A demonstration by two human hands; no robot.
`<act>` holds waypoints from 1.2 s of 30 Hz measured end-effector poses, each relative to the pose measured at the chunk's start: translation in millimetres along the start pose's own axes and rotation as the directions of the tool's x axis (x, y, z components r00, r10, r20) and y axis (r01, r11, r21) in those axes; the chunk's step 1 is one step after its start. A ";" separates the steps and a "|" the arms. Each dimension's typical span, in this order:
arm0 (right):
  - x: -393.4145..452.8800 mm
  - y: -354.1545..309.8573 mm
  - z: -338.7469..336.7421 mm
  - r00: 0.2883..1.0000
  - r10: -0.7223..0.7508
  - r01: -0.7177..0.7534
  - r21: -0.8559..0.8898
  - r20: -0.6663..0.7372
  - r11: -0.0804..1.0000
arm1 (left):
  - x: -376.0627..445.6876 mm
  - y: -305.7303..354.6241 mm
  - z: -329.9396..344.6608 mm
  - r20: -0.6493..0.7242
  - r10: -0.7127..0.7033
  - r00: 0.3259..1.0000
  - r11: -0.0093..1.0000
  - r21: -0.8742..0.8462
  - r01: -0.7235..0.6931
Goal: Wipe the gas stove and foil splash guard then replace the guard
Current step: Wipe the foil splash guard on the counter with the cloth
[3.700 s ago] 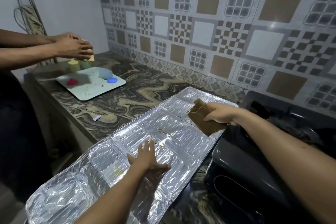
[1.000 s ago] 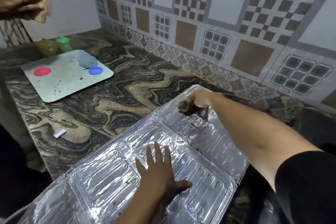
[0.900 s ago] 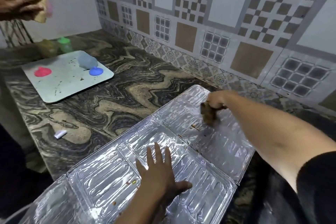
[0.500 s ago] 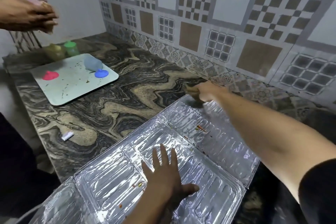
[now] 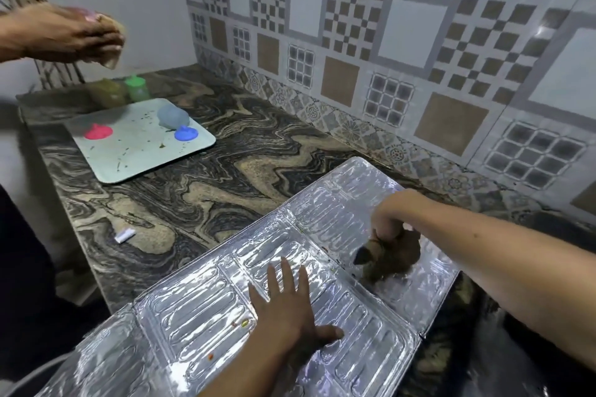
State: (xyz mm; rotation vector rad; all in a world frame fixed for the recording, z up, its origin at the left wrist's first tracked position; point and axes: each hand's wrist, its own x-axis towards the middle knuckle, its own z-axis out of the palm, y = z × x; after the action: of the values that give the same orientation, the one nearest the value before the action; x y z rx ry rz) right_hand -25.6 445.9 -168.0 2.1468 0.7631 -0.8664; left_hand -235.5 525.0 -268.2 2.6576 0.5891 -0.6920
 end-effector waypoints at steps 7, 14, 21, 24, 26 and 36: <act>18.2 -17.7 -35.9 0.805 -0.051 0.270 0.288 -0.592 0.919 | 0.4 0.0 0.9 -0.003 -0.007 1.000 1.000 0.022 0.007; 24.4 -51.3 -13.3 0.852 -0.174 0.305 0.197 -0.493 0.932 | 1.1 0.8 0.3 -0.003 -0.021 1.000 0.999 0.026 0.021; -27.3 -40.5 5.0 0.999 -0.043 0.044 -0.160 0.012 0.986 | -3.5 1.6 -0.6 -0.015 -0.013 1.000 1.000 0.005 0.013; -30.0 -39.0 -3.9 0.995 -0.051 0.060 -0.108 0.085 0.992 | -3.9 1.4 -1.0 -0.020 -0.008 1.000 1.000 0.002 0.008; -20.4 -30.5 -23.7 0.993 -0.121 0.120 0.058 0.013 0.991 | -5.1 0.4 -0.8 -0.027 0.002 1.000 1.000 -0.002 -0.002; 22.9 -89.3 -24.4 0.812 -0.253 0.348 0.088 -0.525 0.933 | -0.1 0.3 2.0 -0.019 -0.015 1.000 1.000 -0.021 0.014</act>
State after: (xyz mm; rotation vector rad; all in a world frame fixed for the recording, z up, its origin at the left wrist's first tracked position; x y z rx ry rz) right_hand -67.1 523.1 -205.5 2.4963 1.3714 -0.5271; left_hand -236.2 523.8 -269.6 2.6458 0.6178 -0.6620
